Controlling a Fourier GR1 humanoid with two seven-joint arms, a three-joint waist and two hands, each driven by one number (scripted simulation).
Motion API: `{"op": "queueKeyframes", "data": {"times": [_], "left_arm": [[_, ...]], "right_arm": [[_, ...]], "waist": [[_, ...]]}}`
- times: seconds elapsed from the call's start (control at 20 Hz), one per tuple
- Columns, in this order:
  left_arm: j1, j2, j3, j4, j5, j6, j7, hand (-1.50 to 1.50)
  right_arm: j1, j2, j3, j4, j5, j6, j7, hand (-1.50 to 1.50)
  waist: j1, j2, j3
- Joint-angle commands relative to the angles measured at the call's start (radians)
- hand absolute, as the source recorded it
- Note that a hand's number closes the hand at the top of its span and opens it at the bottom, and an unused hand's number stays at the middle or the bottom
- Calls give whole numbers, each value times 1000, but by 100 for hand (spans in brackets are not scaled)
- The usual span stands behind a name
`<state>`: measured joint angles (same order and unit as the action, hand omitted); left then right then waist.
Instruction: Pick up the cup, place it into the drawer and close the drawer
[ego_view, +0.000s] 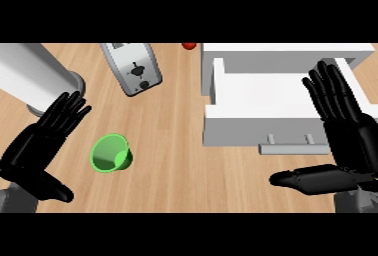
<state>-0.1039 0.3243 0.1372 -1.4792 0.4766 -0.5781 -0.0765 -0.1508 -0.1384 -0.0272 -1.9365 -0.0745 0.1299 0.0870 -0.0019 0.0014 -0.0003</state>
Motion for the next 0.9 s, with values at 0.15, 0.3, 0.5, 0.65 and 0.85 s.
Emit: {"op": "queueKeyframes", "data": {"times": [0.15,0.3,0.5,0.65,0.85], "left_arm": [[-35,-19,9,288,-208,-50,-225,-150],[-64,-16,20,374,-273,-30,-296,-150],[-120,3,18,616,-380,-36,-449,-150],[-201,33,33,770,-427,-41,-552,-150],[-253,-6,-3,903,-506,32,-651,-150]], "right_arm": [[-51,-33,-65,145,-22,54,-96,-150],[-100,-54,-92,99,-38,43,-18,-150],[-69,-26,-42,25,-20,27,22,-150],[-108,-55,-82,15,-59,41,75,-150],[-167,-74,-135,99,-77,46,33,-150]], "waist": [[0,2,0],[-1,0,0],[-10,1,-1],[-10,1,-1],[-8,2,-1]]}}
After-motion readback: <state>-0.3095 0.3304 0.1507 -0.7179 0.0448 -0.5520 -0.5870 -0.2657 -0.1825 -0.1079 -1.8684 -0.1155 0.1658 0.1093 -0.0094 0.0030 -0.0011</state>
